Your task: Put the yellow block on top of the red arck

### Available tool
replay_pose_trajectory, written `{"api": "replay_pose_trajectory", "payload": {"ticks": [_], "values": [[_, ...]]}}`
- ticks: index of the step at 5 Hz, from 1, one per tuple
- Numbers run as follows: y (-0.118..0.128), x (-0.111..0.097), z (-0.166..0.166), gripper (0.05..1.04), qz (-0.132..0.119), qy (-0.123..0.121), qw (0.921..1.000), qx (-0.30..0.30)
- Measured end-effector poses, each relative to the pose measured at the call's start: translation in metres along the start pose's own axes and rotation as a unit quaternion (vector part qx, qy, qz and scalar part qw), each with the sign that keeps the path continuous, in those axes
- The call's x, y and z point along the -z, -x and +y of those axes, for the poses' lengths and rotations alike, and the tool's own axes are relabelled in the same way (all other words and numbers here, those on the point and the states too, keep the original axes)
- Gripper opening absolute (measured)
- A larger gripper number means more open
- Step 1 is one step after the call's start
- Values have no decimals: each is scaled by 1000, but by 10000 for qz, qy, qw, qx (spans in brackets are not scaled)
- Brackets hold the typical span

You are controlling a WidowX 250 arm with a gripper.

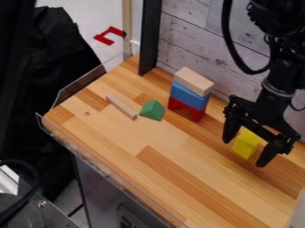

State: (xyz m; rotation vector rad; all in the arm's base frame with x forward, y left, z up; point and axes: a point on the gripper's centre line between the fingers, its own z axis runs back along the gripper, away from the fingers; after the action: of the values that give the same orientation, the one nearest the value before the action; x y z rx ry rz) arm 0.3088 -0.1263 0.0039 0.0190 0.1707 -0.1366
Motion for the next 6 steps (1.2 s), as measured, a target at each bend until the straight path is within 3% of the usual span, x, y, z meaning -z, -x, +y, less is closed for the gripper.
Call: {"api": "replay_pose_trajectory", "payload": {"ticks": [6], "values": [[-19,4,13,1000,13,-21,9994,-358]]}}
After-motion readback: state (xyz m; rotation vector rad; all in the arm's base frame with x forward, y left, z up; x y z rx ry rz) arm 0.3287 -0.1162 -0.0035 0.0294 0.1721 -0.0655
